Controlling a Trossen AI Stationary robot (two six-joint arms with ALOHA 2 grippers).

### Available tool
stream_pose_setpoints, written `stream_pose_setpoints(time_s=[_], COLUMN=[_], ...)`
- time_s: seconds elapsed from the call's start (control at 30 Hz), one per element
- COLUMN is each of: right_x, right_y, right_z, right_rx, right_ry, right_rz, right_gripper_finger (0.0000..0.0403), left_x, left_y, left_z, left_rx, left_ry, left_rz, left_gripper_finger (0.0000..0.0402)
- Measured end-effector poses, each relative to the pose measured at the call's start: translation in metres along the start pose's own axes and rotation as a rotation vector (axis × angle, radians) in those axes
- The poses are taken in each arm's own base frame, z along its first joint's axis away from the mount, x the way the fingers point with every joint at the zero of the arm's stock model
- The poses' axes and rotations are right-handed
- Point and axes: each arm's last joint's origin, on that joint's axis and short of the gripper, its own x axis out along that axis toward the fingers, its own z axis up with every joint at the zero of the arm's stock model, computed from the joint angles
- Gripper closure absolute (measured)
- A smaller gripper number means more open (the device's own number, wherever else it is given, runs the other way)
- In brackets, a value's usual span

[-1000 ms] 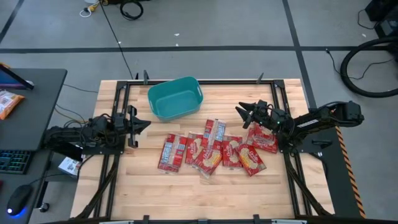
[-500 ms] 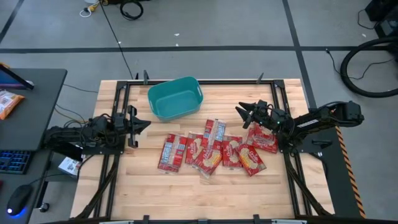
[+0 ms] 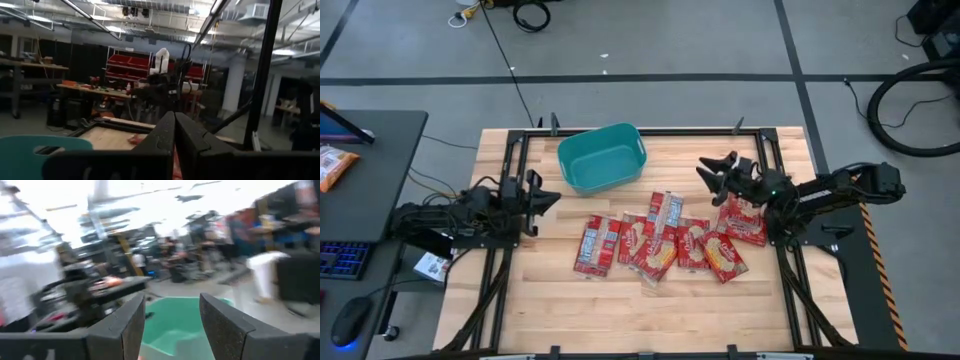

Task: Sort popcorn bags into baskets
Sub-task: Put the red popcorn bag into the green bin

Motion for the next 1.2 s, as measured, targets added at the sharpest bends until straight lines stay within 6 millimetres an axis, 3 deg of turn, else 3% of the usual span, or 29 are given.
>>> stream_pose_setpoints(time_s=[0.3,0.43,0.6,0.73,0.87,1.07,1.2], right_x=[0.019,0.038,0.06,0.062,0.059,0.058,0.059], right_y=[0.013,0.011,0.012,0.02,0.032,0.051,0.066], right_z=[0.015,0.023,0.052,0.084,0.098,0.096,0.082], right_rx=[0.0,0.047,0.005,-0.096,-0.132,-0.095,-0.067], right_ry=[-0.019,0.072,0.305,0.493,0.603,0.751,0.866], right_rz=[0.24,0.222,0.153,-0.014,-0.089,-0.112,-0.093], right_gripper_finger=[0.021,0.021,0.021,0.021,0.021,0.0211,0.0213], left_x=[-0.001,0.004,0.016,0.027,0.035,0.042,0.046], left_y=[-0.002,-0.005,-0.008,-0.01,-0.011,-0.013,-0.013], left_z=[0.014,0.028,0.038,0.04,0.042,0.048,0.05], left_rx=[-0.043,-0.046,-0.037,-0.02,0.018,0.101,0.098], left_ry=[-0.129,-0.094,-0.016,0.078,0.11,0.117,0.136], left_rz=[-0.021,-0.014,-0.001,0.013,0.017,0.013,0.016], left_gripper_finger=[0.0388,0.0388,0.0388,0.0388,0.0388,0.0388,0.0369])
